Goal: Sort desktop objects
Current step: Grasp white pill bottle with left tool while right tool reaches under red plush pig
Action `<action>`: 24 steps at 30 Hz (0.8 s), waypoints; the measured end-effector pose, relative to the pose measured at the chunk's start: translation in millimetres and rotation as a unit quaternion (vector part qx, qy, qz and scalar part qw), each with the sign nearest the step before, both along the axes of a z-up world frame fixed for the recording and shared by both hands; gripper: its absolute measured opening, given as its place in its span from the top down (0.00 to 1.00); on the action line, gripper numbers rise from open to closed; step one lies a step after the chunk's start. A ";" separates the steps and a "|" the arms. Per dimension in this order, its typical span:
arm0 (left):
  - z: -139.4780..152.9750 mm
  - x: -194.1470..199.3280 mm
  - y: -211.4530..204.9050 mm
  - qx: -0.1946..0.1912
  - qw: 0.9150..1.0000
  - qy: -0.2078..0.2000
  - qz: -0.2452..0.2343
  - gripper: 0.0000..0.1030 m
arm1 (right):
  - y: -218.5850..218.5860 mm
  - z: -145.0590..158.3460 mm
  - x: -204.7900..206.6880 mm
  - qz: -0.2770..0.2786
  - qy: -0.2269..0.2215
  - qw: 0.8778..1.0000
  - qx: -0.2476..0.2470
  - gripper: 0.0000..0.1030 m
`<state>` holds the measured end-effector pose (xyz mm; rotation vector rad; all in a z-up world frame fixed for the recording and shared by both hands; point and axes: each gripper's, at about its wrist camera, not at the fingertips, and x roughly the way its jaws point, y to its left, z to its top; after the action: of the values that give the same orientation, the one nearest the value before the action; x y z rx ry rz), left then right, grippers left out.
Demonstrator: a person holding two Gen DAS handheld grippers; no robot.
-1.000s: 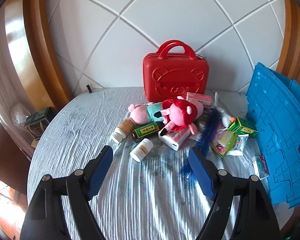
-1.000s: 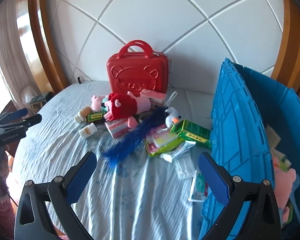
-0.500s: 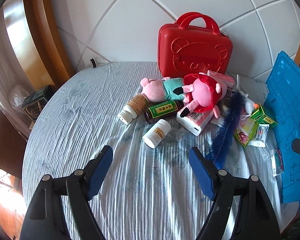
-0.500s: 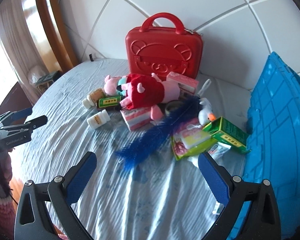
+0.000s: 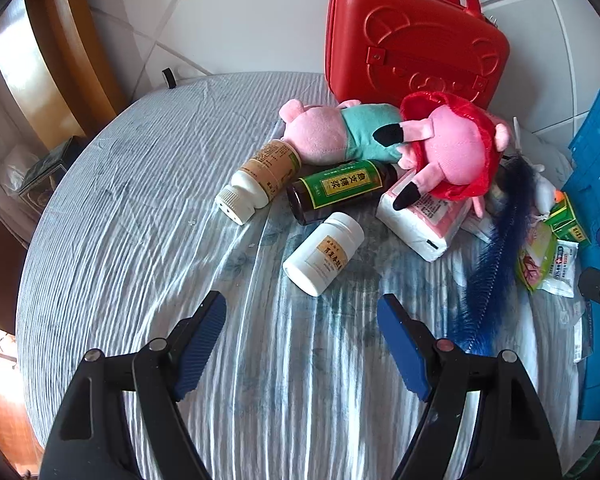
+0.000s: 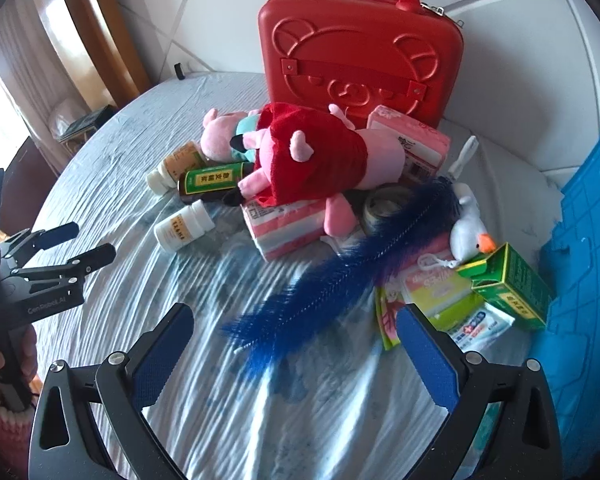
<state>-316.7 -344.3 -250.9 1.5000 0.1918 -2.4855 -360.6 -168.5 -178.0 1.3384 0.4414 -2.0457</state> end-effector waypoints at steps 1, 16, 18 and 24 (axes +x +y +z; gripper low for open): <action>-6.7 -5.5 -1.5 0.000 1.000 -0.005 -0.001 0.25 | -4.1 -7.9 -5.9 -0.001 -0.005 1.000 0.004 0.00; -86.3 -76.8 -8.3 0.028 0.998 -0.055 -0.017 0.25 | -57.5 -95.5 -64.9 0.001 -0.067 0.997 0.030 0.00; -93.9 -80.1 -9.9 0.031 0.998 -0.059 -0.014 0.25 | -61.4 -104.1 -69.3 -0.002 -0.074 0.997 0.031 0.00; -110.0 -82.8 -17.2 0.044 0.997 -0.065 0.013 0.25 | -80.2 -122.8 -71.7 0.003 -0.083 0.996 0.033 0.00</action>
<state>-399.5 -361.5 -360.9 1.6770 0.2980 -2.3774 -432.3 -248.7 -300.8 1.5303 0.4403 -1.9109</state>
